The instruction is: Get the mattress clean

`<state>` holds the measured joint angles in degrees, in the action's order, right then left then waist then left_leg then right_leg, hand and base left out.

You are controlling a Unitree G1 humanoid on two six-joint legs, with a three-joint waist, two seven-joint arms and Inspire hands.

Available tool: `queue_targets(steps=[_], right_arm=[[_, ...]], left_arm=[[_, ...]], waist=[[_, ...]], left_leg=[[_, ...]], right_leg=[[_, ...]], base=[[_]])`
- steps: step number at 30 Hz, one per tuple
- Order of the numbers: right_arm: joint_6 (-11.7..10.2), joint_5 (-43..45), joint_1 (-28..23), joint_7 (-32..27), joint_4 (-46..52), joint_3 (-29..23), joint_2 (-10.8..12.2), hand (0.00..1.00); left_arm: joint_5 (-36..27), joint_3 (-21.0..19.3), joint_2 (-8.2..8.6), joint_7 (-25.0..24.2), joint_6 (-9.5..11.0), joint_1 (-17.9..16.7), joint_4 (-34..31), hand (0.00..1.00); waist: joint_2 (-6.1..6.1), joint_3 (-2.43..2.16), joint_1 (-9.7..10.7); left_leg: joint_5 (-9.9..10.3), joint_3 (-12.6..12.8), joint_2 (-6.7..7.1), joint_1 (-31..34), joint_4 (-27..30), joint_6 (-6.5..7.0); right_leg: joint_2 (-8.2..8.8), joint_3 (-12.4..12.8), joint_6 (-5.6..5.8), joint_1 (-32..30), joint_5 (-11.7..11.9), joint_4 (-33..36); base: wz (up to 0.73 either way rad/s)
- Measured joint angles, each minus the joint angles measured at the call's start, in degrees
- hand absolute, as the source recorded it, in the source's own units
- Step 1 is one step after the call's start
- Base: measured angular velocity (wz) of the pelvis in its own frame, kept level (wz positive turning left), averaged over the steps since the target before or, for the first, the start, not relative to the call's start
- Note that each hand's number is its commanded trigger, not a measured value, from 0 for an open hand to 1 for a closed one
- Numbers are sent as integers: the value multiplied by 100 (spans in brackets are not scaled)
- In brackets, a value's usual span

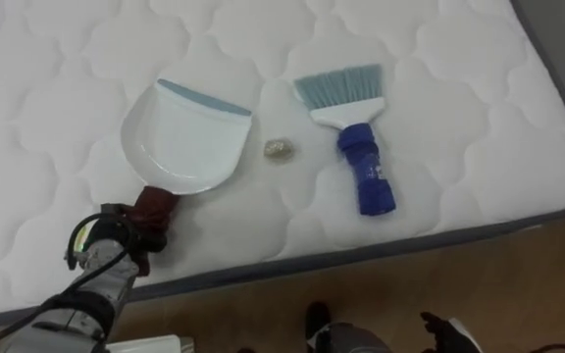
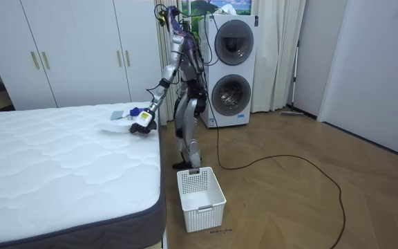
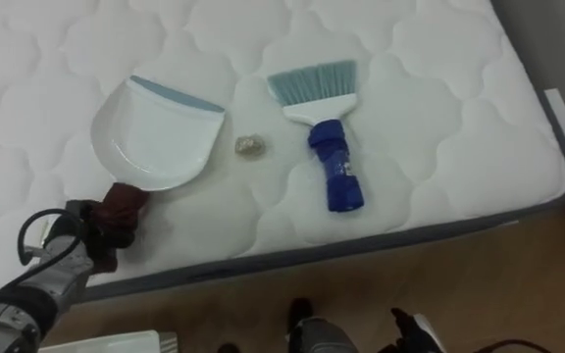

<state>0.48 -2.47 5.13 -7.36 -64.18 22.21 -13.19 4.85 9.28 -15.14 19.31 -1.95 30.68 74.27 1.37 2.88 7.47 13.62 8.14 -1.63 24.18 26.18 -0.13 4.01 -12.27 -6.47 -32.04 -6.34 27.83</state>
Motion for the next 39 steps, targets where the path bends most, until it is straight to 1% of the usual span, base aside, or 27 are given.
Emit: queue_targets(steps=[2,4,6,8,10,11,14,17,18,21,24,26,28,29,31,32,33,35,36,37,39], right_arm=[[-44,3,-2,-1,0,-52,-23,0],[-85,1,-4,-1,-5,-58,-44,0],[-122,-3,-6,1,-9,-116,-97,0],[-175,20,-17,7,-9,-117,-153,0],[-184,14,-9,21,-10,-117,-194,0],[-206,12,-8,44,-11,-122,-219,0],[-229,7,-17,73,-12,-155,-231,0],[-242,-167,-8,100,-12,-228,-255,0],[-242,-255,-6,105,-15,-300,-257,0],[-283,-530,49,105,-61,-460,-264,0],[-378,-594,112,101,-88,-699,-272,0],[-415,-707,214,-42,-63,-844,-284,0],[-437,-843,342,-186,-35,-870,-298,0],[-440,-853,448,-252,-35,-1003,-298,0],[-440,-848,590,-449,52,-1194,-310,0],[-408,-858,612,-591,148,-1307,-318,0],[-346,-895,586,-720,158,-1364,-322,0],[-330,-852,561,-965,258,-1412,-311,0],[-288,-801,559,-1105,362,-1447,-304,0],[-282,-801,559,-1168,388,-1454,-305,0],[-282,-813,559,-1591,594,-1508,-311,0]], left_arm=[[118,-4,-47,2,0,-43,1,100],[223,13,-101,2,0,-84,1,100],[292,37,-136,17,2,-138,-6,100],[438,36,-152,18,4,-156,-14,100],[528,37,-205,20,25,-196,-14,100],[640,34,-237,33,31,-236,-15,100],[914,34,-305,27,97,-239,-40,100],[989,58,-415,-32,188,-266,-71,100],[989,113,-470,-50,207,-361,-155,100],[989,190,-545,-168,230,-673,-393,100],[1000,215,-580,-269,228,-827,-520,100],[981,222,-600,-338,231,-941,-562,100],[979,227,-601,-416,232,-991,-574,100],[980,222,-607,-476,232,-1020,-611,100],[983,215,-641,-509,239,-1171,-760,100],[983,213,-658,-532,257,-1300,-832,100],[983,211,-673,-570,253,-1430,-937,100],[981,211,-692,-642,236,-1599,-1020,100],[978,211,-690,-709,228,-1677,-1023,100],[971,210,-690,-754,222,-1700,-1019,100],[929,209,-703,-914,241,-1735,-1002,100]], waist=[[30,-8,-27],[55,-3,-66],[129,-32,-119],[183,-35,-167],[194,-33,-205],[206,-39,-239],[219,-35,-262],[230,-42,-279],[236,-45,-279],[272,-60,-288],[273,-61,-317],[271,-63,-369],[255,-70,-363],[233,-93,-356],[211,-109,-351],[187,-159,-344],[153,-193,-349],[125,-202,-327],[124,-201,-310],[122,-200,-309],[114,-194,-316]], left_leg=[[3,0,-8,-24,13,-4],[18,0,-26,-79,22,-14],[26,0,-31,-95,21,-15],[25,1,-25,-104,8,-15],[24,80,-33,-166,-35,-17],[24,110,-34,-204,-55,-17],[25,115,-39,-262,-74,-17],[34,121,-36,-280,-71,-4],[35,122,-40,-289,-73,0],[39,116,-52,-323,-86,6],[43,125,-60,-319,-86,12],[49,151,-37,-337,-87,22],[52,158,-2,-349,-93,28],[50,164,31,-334,-108,33],[45,214,37,-344,-129,42],[47,232,36,-357,-147,44],[51,240,27,-362,-150,48],[56,258,28,-363,-150,57],[64,270,35,-370,-158,72],[67,278,39,-377,-164,77],[72,313,45,-386,-174,97]], right_leg=[[-10,0,0,33,0,-4],[-30,-1,-1,97,1,-21],[-40,1,2,119,4,-41],[-39,7,3,117,7,-40],[-40,57,2,118,5,-10],[-35,65,-5,135,5,-5],[-41,69,-5,189,4,-29],[-35,75,8,215,2,-37],[-32,69,11,227,5,-41],[-58,47,32,297,29,-133],[-52,52,37,295,28,-128],[-31,55,43,286,24,-86],[1,80,55,256,-6,-15],[12,144,73,199,-29,30],[3,201,86,184,-31,30],[2,206,88,188,-32,21],[-8,207,88,196,-31,6],[-7,222,99,192,-23,4],[-6,246,114,190,-17,1],[-9,264,122,190,-13,-2],[-10,315,154,182,10,-9]], base=[[0],[0],[0],[-2],[-12],[-13],[-3],[0],[0],[0],[0],[-2],[-5],[-6],[-9],[-6],[-3],[-2],[-7],[-9],[-9]])
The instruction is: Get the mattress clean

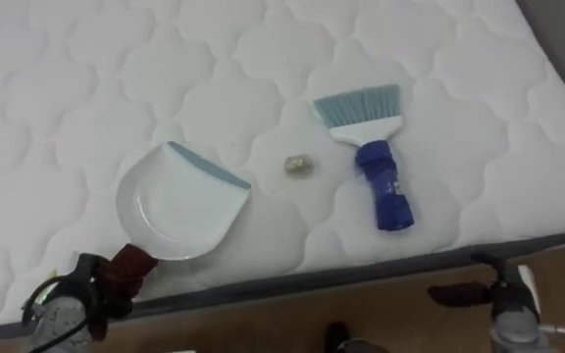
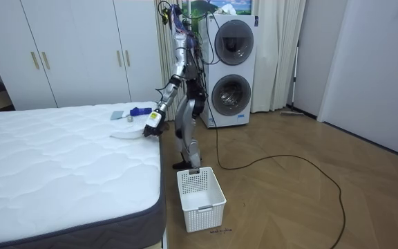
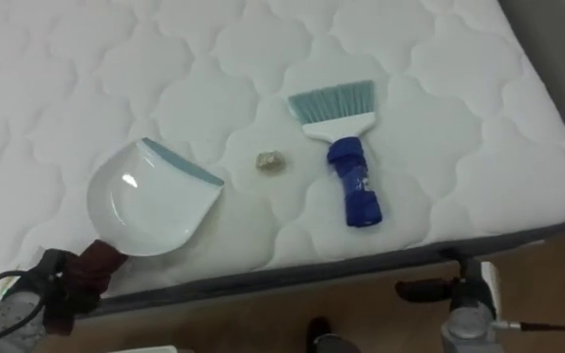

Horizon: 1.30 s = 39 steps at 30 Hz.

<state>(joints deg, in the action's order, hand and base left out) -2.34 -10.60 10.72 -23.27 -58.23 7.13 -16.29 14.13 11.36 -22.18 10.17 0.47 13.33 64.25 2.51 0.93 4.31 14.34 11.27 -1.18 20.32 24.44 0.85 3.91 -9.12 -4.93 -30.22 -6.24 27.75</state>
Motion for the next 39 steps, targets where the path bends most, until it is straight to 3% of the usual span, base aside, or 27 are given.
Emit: queue_targets(steps=[2,3,6,13,14,17,24,29,32,35,39], right_arm=[[-98,-6,47,-419,471,-13,-45,0],[-301,1,146,-663,646,-7,-92,0],[-613,79,466,-1140,790,-1,-146,0],[-772,714,647,-1733,856,34,-151,0],[-776,714,648,-1791,855,66,-151,0],[-824,714,651,-1801,849,74,-152,0],[-943,782,683,-1768,839,234,-150,0],[-963,825,769,-1522,838,302,-150,0],[-988,824,854,-1317,834,302,-146,0],[-1012,816,923,-1168,834,346,-124,0],[-1012,816,1052,-923,827,470,-118,0]], left_arm=[[-3,1,-12,-101,0,2,34,100],[-3,3,-12,-148,11,12,34,100],[-4,24,-22,-236,80,11,26,100],[-9,182,-24,-446,85,67,-11,100],[-8,277,-24,-512,88,68,-12,100],[-8,356,-24,-684,128,81,-17,100],[13,357,-23,-854,272,228,-17,100],[25,349,-23,-881,279,313,-12,100],[67,340,-45,-970,291,381,-9,100],[123,338,-70,-1029,330,489,-10,100],[144,340,-76,-1082,448,590,-16,100]], waist=[[-9,4,3],[-19,8,2],[-48,11,-25],[-70,47,-179],[-58,73,-181],[-57,127,-204],[-43,135,-473],[-42,142,-489],[-44,163,-494],[-63,229,-528],[-64,235,-620]], left_leg=[[6,42,-1,-16,-5,17],[9,46,0,-32,-2,25],[6,44,-2,-23,3,33],[6,20,-21,9,-30,50],[6,9,-26,9,-32,51],[6,-46,-22,9,-83,53],[-3,-16,-29,168,-8,76],[-16,-22,-8,217,-8,97],[-16,-39,-8,259,44,97],[-15,-60,-19,327,126,98],[-15,-66,-17,484,193,98]], right_leg=[[-5,43,21,-1,23,-10],[-4,55,31,12,30,-23],[-27,26,40,60,87,-132],[-5,-94,41,73,104,-200],[5,-135,42,101,102,-201],[13,-141,80,95,56,-216],[28,-150,77,-85,51,-200],[73,-142,99,-154,17,-148],[95,-177,101,-156,1,-127],[97,-200,100,-172,-4,-121],[110,-199,104,-302,-11,-95]], base=[[-11],[-7],[0],[3],[9],[11],[-2],[1],[8],[9],[7]])
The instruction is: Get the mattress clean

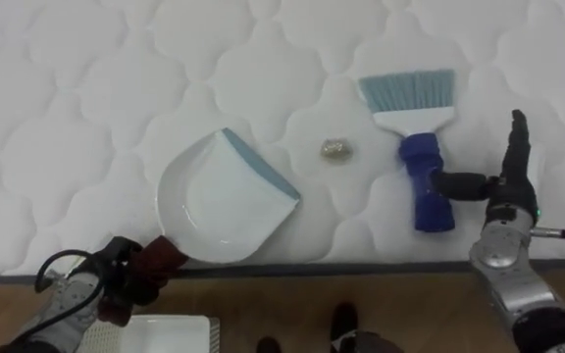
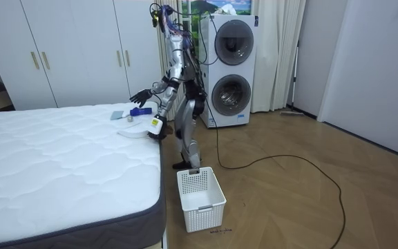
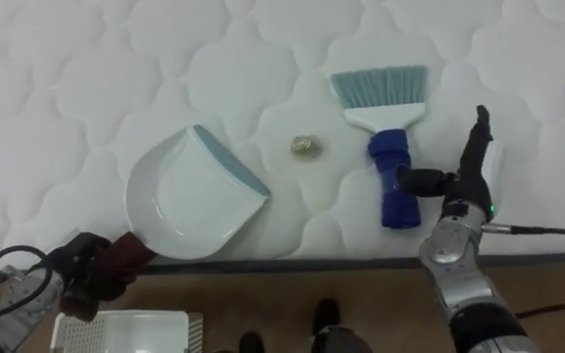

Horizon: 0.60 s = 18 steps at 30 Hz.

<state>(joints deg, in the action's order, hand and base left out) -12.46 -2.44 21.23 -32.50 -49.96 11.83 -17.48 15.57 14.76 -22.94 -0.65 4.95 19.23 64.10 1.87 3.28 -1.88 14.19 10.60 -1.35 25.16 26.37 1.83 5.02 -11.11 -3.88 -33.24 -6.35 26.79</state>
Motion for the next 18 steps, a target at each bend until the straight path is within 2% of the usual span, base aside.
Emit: queue_targets(steps=[5,18], right_arm=[[-1,-13,169,245,-49,275,24,0],[11,-5,254,633,-64,476,49,0]], left_arm=[[33,16,1,-2,19,-5,0,100],[35,128,2,5,5,-18,26,100]], waist=[[-2,0,-34],[1,-1,-164]], left_leg=[[-1,1,-3,15,8,1],[-1,1,-9,2,-10,2]], right_leg=[[-2,-12,0,-7,0,3],[6,-55,0,18,1,7]], base=[[1],[0]])
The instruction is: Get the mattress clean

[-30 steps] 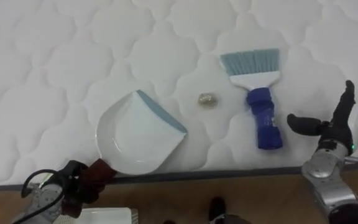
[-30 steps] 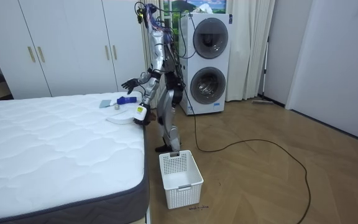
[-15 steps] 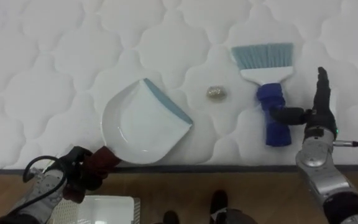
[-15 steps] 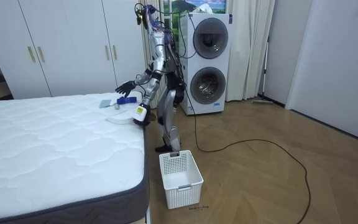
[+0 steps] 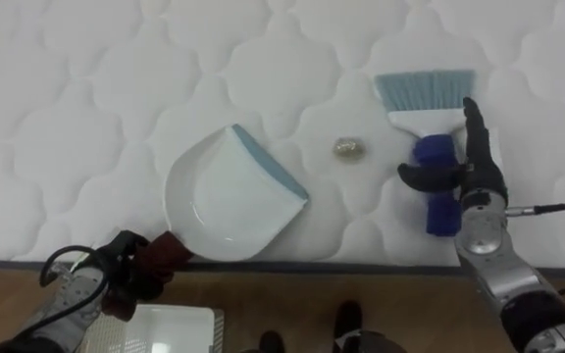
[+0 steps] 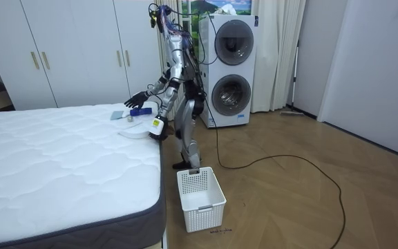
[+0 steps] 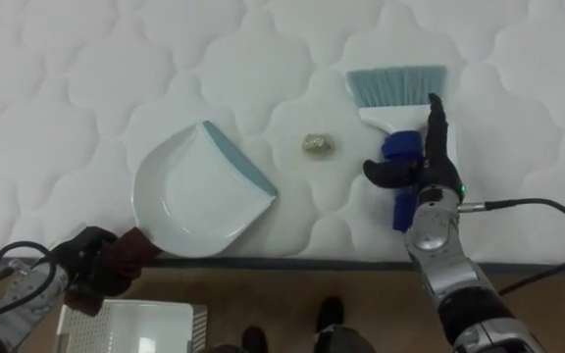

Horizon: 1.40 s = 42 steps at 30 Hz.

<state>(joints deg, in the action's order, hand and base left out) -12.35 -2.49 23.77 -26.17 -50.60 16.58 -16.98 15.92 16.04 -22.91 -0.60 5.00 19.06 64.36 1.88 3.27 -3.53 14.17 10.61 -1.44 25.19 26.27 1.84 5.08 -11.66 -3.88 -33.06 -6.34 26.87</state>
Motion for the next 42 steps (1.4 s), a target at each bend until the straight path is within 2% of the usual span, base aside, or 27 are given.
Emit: queue_targets(steps=[10,13,20,30,31,32,33,34,38,42], right_arm=[[150,9,1,200,-294,36,0,0],[230,10,1,199,-480,31,-6,0],[241,14,4,198,-945,28,-156,0],[239,-28,-14,198,-992,111,-219,0],[240,-29,-14,198,-992,131,-229,20],[239,-46,-15,203,-996,159,-254,70],[239,-80,-15,216,-1010,198,-284,93],[238,-79,-14,233,-1023,206,-295,100],[216,-70,-7,255,-1149,223,-375,100],[224,-45,8,260,-1252,223,-596,100]], left_arm=[[-4,6,0,-10,-87,1,-61,100],[-4,21,3,-10,-91,-4,-70,100],[-6,112,2,-10,-134,12,-152,100],[-8,123,2,-111,-208,2,-146,100],[-8,123,2,-114,-210,2,-146,100],[-11,131,2,-117,-211,1,-144,100],[-24,170,2,-118,-217,2,-143,100],[-38,196,2,-118,-220,1,-143,100],[-47,234,2,-121,-247,-4,-144,100],[-60,237,2,-121,-291,-9,-166,100]], waist=[[29,17,-19],[38,15,-7],[73,19,-42],[155,-13,-35],[158,-15,-35],[163,-19,-35],[171,-24,-37],[177,-28,-35],[186,-34,-11],[201,-45,3]], left_leg=[[-1,12,-1,14,4,1],[-1,10,12,21,44,1],[0,-2,14,28,72,2],[1,7,8,11,55,1],[1,7,7,11,54,1],[1,6,7,10,52,0],[1,7,7,9,52,0],[1,6,8,9,56,0],[1,7,11,11,42,1],[1,-19,4,27,48,0]], right_leg=[[13,-20,-2,0,-10,25],[74,-79,-16,-15,-52,103],[82,-88,-15,-15,-56,124],[80,-103,-42,-16,-71,186],[80,-104,-42,-15,-71,189],[81,-104,-44,-15,-71,195],[83,-106,-44,-15,-71,202],[87,-110,-45,-14,-71,202],[103,-129,-47,-12,-74,219],[90,-141,-48,4,-75,188]], base=[[1],[4],[0],[1],[0],[0],[0],[3],[2],[3]])
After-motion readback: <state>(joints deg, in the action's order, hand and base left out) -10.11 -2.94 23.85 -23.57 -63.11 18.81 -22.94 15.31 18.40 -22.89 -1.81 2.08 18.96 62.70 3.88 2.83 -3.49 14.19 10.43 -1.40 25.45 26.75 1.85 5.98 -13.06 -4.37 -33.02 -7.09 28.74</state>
